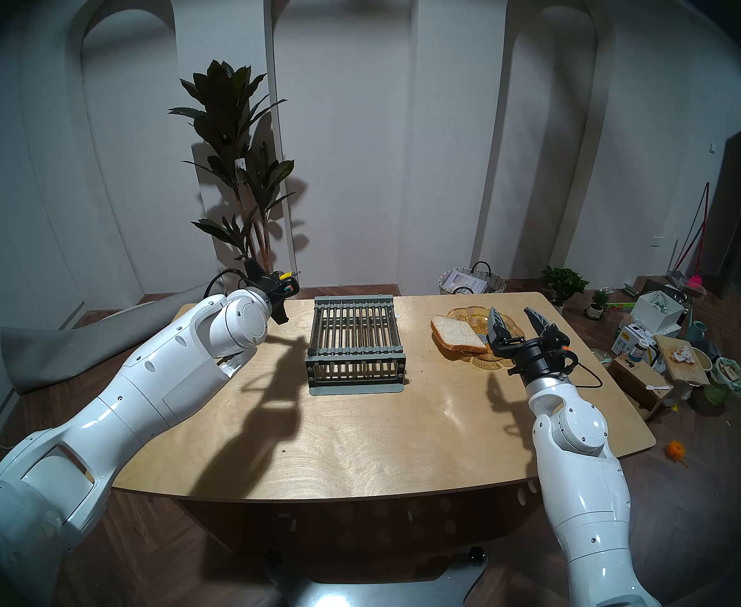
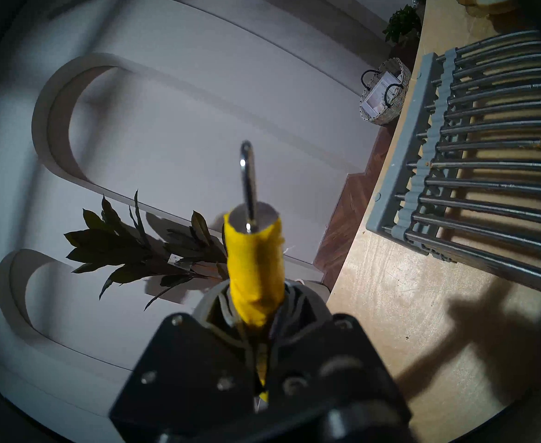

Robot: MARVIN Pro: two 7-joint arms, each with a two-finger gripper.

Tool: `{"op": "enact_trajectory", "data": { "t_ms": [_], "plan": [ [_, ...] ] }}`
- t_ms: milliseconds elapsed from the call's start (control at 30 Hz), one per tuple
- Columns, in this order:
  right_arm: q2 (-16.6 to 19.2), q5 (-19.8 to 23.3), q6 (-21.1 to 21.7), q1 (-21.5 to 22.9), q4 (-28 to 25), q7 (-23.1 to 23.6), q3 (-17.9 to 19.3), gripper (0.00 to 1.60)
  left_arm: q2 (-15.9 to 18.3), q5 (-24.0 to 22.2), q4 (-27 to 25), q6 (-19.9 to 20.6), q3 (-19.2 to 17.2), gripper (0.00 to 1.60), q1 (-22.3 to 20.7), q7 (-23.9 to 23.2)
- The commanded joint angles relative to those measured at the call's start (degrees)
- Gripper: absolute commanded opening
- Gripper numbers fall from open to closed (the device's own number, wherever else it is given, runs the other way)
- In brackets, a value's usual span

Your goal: Spread peanut butter over the slice of bread with the knife

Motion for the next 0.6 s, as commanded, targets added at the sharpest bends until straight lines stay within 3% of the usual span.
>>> {"op": "enact_trajectory", "data": {
  "t_ms": [0, 333, 567],
  "plan": [
    [-0.2, -0.3, -0.6, 0.5, -1.3, -0.1, -0.3, 1.60, -0.7, -8.3, -7.1, -5.7, -6.1, 0.00, 0.3, -0.6],
    [0.7, -1.3, -0.9, 1.6, -2.6, -0.4, -0.3, 1.60, -2.9, -19.8, -13.9, -11.9, -12.8, 0.00, -0.1, -1.2],
    [3.4, -3.7, -1.4, 3.2, -3.7, -1.5, 2.0, 1.60, -4.3, -30.7, -19.6, -15.6, -17.5, 0.00, 3.4, -3.2]
  ]
}}
